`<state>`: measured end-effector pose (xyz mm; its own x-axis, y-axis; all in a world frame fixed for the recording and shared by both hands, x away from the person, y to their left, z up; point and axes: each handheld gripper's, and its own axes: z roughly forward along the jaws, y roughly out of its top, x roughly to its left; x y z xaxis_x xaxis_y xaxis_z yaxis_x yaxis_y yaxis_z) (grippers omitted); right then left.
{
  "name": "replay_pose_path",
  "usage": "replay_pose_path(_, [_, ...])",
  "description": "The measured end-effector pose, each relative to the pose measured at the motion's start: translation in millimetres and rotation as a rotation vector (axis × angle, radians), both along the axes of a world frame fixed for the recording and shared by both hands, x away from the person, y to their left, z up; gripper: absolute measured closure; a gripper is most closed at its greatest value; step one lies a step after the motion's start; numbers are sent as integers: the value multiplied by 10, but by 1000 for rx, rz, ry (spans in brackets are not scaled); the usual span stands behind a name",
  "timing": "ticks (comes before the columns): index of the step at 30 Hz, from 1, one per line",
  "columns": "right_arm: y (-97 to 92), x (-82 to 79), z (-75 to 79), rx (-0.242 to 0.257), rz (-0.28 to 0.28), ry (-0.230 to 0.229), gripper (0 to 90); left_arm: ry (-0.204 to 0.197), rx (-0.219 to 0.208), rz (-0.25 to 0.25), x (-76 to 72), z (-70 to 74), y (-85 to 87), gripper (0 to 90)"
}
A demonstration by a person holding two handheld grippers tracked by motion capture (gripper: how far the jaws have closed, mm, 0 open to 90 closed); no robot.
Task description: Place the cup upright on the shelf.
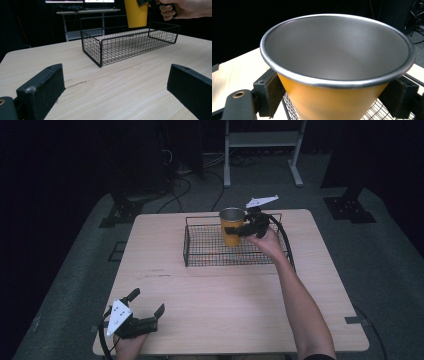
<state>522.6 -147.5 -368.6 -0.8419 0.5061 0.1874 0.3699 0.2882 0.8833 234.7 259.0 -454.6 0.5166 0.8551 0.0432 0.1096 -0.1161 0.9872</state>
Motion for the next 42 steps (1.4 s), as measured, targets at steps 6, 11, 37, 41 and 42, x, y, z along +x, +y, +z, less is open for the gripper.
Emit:
replay_pose_path(6, [12, 41, -78, -7, 8, 18, 157, -1, 1, 0, -4, 2, 1, 1])
replay_pose_path(11, [29, 71, -136, -21, 14, 32, 157, -3, -2, 3, -8, 4, 9, 2])
replay_pose_path(37, [36, 189, -316, -64, -4, 70, 156, -10, -6, 7, -22, 12, 22, 2])
replay_pose_path(41, [31, 208, -321, -73, -5, 69, 156, -9, -7, 9, -23, 12, 29, 2])
replay_pose_path(42, [31, 214, -322, -78, -5, 65, 156, -9, -7, 9, -22, 11, 31, 1])
